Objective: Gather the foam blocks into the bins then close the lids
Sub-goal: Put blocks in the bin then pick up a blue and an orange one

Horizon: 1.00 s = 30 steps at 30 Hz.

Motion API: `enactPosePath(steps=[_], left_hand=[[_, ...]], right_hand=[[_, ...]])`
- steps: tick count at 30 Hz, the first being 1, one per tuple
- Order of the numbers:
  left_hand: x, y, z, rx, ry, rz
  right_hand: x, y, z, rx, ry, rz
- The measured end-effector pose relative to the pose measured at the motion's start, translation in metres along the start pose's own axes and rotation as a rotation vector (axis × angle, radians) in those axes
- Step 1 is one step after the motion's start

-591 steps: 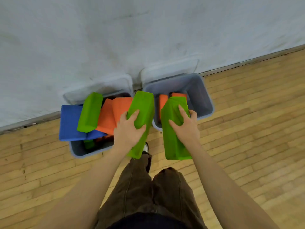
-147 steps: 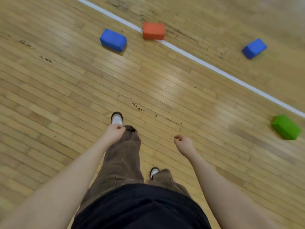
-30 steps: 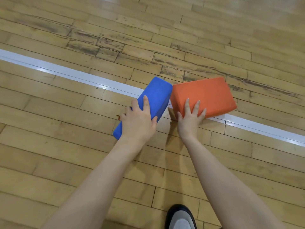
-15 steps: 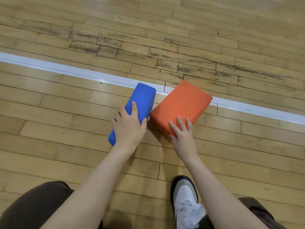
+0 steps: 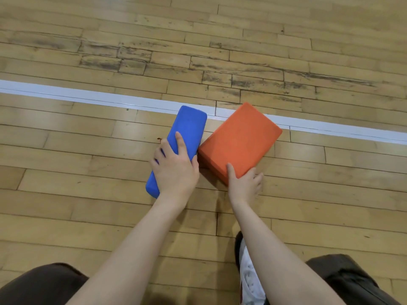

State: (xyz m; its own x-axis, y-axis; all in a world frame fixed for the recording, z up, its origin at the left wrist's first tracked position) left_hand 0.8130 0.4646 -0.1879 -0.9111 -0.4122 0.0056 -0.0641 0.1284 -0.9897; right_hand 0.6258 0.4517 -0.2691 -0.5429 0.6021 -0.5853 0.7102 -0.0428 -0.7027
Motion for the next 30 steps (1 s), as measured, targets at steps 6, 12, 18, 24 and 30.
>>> enactPosePath(steps=[6,12,18,24,30], left_hand=[[-0.013,0.002,-0.001,-0.027,0.032,-0.114],[-0.027,0.003,-0.006,-0.068,-0.005,-0.152],[-0.025,0.003,-0.005,-0.161,0.036,-0.176],[-0.05,-0.06,-0.025,-0.173,-0.135,-0.44],[-0.077,-0.207,-0.078,-0.138,-0.266,-0.485]], right_hand=[[-0.024,-0.004,-0.006,0.05,-0.135,0.342],[-0.056,0.001,-0.021,-0.031,-0.377,0.373],[-0.065,-0.005,-0.022,-0.048,-0.411,0.252],[-0.108,-0.048,-0.057,-0.134,-0.435,-0.082],[-0.189,-0.152,-0.148,-0.279,-0.591,-0.277]])
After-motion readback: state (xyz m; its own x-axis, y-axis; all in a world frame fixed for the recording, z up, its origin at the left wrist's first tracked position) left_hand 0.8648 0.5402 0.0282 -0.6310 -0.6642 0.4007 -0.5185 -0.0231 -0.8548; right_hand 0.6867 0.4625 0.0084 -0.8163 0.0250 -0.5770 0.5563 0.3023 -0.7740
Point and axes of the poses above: each hand's wrist, its own z-axis towards the middle knuckle, its own y-axis out of the palm, x = y × z, the point moved 5 cm from there along z, towards the middle knuckle, and after that the axes turned 4 degrees about z, right-handed, at the moved point
